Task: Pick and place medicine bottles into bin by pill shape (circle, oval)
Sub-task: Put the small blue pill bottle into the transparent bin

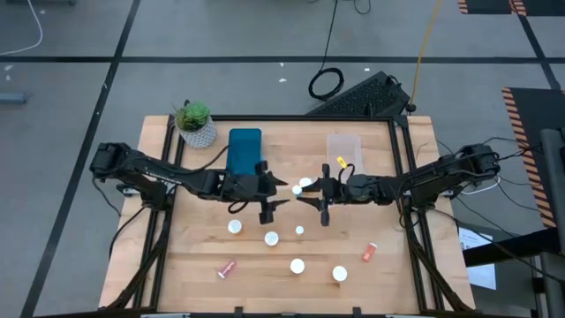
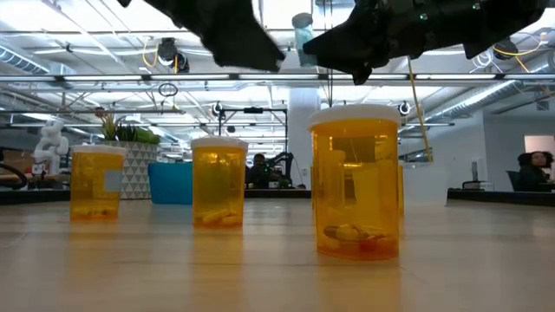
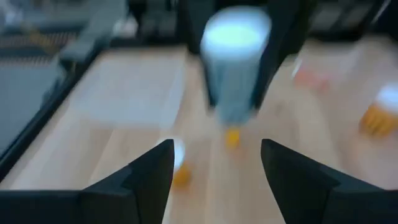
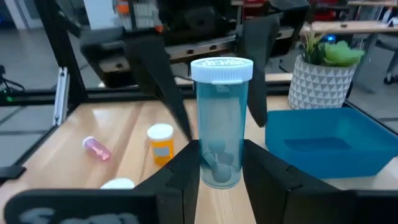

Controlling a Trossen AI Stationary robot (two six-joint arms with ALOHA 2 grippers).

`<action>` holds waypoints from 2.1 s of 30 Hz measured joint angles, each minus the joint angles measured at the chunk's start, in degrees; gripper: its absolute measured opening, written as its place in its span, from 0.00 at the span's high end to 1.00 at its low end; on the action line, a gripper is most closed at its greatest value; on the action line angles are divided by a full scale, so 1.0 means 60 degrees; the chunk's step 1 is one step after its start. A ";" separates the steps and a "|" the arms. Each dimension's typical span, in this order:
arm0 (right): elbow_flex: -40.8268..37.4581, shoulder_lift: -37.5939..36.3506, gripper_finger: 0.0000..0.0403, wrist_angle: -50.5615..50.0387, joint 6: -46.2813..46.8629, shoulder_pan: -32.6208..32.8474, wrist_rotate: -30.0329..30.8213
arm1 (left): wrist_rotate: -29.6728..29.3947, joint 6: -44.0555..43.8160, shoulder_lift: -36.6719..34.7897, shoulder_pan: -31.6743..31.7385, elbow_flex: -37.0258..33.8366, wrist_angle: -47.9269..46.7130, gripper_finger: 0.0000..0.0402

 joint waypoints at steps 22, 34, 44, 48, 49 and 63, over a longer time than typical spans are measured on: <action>-0.0269 0.0011 0.75 0.1240 -0.0291 -0.0015 0.0002 | 0.0643 -0.0275 0.0832 0.0000 -0.0591 0.4256 0.40; -0.0261 0.0011 0.75 0.1388 -0.0334 -0.0011 -0.0072 | 0.0567 -0.0170 0.0831 -0.0033 -0.0599 0.4473 0.62; -0.0254 0.0011 0.73 0.1308 -0.0246 -0.0011 0.0014 | 0.0623 -0.0173 0.0831 0.0095 -0.0599 0.4409 0.70; -0.0250 0.0011 0.68 0.1144 -0.0151 -0.0011 0.0129 | 0.0632 -0.0168 0.0831 0.0095 -0.0599 0.4267 0.71; -0.0250 0.0011 0.66 0.1110 -0.0137 0.0007 0.0245 | 0.0629 -0.0152 0.0831 0.0095 -0.0599 0.4260 0.71; -0.0236 -0.0384 0.43 -0.0295 0.0250 0.0015 0.0726 | 0.0238 0.0214 0.0834 0.0084 -0.0599 0.3855 0.71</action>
